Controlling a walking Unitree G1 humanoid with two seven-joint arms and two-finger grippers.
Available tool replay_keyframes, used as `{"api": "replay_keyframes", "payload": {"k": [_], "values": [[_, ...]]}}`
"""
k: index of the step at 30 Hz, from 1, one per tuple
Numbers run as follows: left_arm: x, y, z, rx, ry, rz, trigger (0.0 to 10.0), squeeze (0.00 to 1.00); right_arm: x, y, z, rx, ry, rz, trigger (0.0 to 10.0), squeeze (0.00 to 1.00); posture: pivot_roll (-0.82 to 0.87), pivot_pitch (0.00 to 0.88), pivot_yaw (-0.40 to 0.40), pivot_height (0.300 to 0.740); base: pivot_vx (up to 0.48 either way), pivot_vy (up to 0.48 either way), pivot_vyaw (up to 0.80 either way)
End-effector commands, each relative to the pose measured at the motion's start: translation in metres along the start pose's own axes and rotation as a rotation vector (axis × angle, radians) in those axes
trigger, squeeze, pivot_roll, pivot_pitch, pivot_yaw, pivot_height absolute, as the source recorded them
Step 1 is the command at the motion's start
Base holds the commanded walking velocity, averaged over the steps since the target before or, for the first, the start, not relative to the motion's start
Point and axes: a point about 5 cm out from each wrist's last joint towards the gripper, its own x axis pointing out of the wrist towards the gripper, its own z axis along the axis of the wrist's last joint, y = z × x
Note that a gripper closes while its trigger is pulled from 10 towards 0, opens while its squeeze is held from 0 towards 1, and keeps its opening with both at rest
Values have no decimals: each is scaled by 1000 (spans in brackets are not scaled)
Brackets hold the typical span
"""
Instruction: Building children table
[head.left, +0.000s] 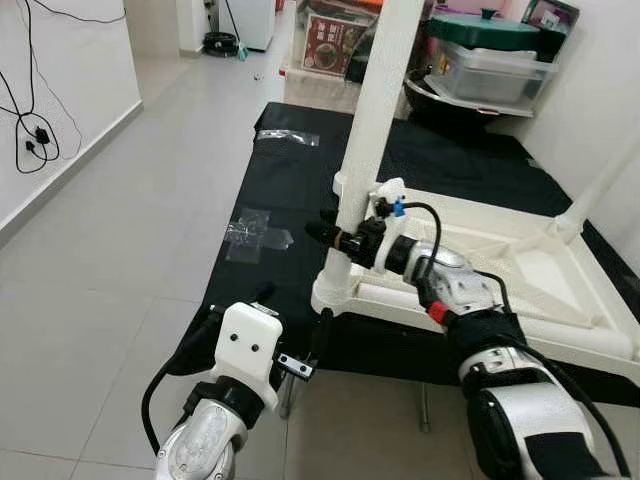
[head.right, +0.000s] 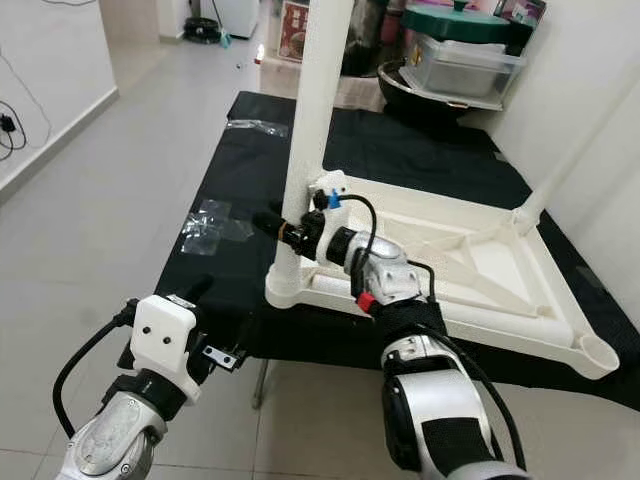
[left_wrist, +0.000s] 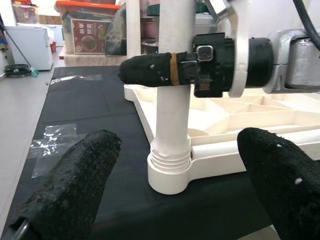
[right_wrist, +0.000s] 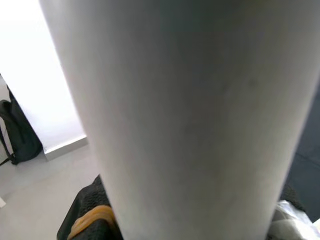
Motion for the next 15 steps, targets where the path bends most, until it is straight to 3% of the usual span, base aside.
{"api": "replay_keyframes", "payload": {"k": [1, 3, 4, 7, 10, 12, 15], "values": [[-1, -1, -1, 3, 2, 1, 10000, 0, 3, 0, -2, 10, -1, -39, 0, 0, 134, 27, -164, 740, 0, 0, 0], [-1, -1, -1, 2, 3, 1, 10000, 0, 3, -2, -3, 7, -15, -61, 0, 0, 133, 29, -161, 740, 0, 0, 0], [0, -1, -1, 1, 3, 0, 10000, 0, 2, -5, -6, 3, -25, -149, 0, 0, 124, 32, -157, 740, 0, 0, 0], [0, -1, -2, 0, 4, -1, 10000, 0, -1, -9, -10, 1, -32, -239, 0, 0, 124, 33, -159, 740, 0, 0, 0], [1, 0, -1, -2, 2, -2, 10000, 0, -15, -24, -15, 38, -38, -665, 0, 0, 110, 33, -153, 740, 0, 0, 0], [1, 0, -2, -5, 2, -1, 10000, 0, -19, -27, -18, 49, -35, -774, 0, 0, 110, 33, -153, 740, 0, 0, 0], [-1, 0, -4, 1, 12, -12, 10000, 0, -28, -18, -26, 135, -57, -1034, 0, 0, 90, 41, -140, 740, 0, 0, 0]]}}
